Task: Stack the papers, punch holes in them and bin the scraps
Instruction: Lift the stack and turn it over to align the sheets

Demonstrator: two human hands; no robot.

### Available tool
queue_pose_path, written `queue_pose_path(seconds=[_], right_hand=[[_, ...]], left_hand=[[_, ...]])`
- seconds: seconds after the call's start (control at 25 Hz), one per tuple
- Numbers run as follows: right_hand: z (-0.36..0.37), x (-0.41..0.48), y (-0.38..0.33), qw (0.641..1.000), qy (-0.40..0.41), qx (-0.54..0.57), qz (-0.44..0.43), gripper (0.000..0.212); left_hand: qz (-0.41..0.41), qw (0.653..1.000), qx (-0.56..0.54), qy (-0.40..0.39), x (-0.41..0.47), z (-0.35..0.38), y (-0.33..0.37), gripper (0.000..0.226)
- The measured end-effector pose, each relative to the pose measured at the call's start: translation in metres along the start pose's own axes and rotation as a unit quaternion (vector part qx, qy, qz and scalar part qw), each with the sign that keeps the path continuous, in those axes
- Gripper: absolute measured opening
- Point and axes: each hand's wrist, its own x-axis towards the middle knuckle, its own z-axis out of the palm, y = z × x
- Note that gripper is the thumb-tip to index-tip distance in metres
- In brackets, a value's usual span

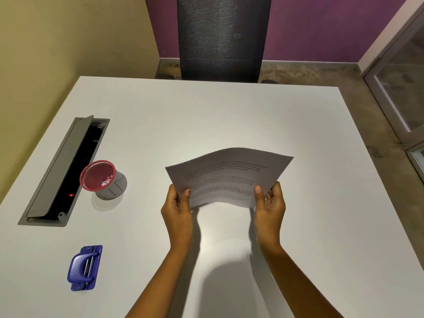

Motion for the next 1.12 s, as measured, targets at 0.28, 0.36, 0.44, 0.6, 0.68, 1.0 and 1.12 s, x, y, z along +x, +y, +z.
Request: queue_pose_path(seconds=[0.28, 0.36, 0.44, 0.6, 0.68, 1.0, 1.12], right_hand=[[-0.006, -0.002, 0.010, 1.000, -0.006, -0.020, 0.000, 0.031], [-0.009, -0.001, 0.012, 0.999, 0.006, -0.032, -0.005, 0.030], [-0.014, 0.001, 0.016, 0.998, 0.034, -0.046, -0.001, 0.026], [-0.020, 0.000, 0.028, 0.987, 0.045, -0.040, 0.150, 0.055], [-0.019, -0.006, 0.031, 0.975, 0.007, 0.007, 0.223, 0.064], [-0.017, -0.006, 0.035, 0.968, -0.079, 0.072, 0.226, 0.030], [-0.030, 0.004, 0.035, 0.983, -0.046, -0.013, 0.178, 0.023]], left_hand=[[-0.029, 0.999, -0.008, 0.015, -0.004, 0.000, -0.003, 0.046], [-0.028, 0.999, -0.018, 0.036, -0.003, -0.002, -0.002, 0.044], [-0.029, 0.998, -0.030, 0.057, -0.001, -0.004, 0.003, 0.042], [-0.067, 0.987, -0.099, 0.112, 0.007, -0.004, 0.011, 0.030], [-0.110, 0.976, -0.142, 0.124, 0.009, -0.001, 0.010, 0.020], [-0.273, 0.912, -0.295, 0.077, -0.004, 0.004, -0.006, 0.018], [-0.334, 0.879, -0.337, 0.049, -0.003, -0.014, -0.021, 0.013]])
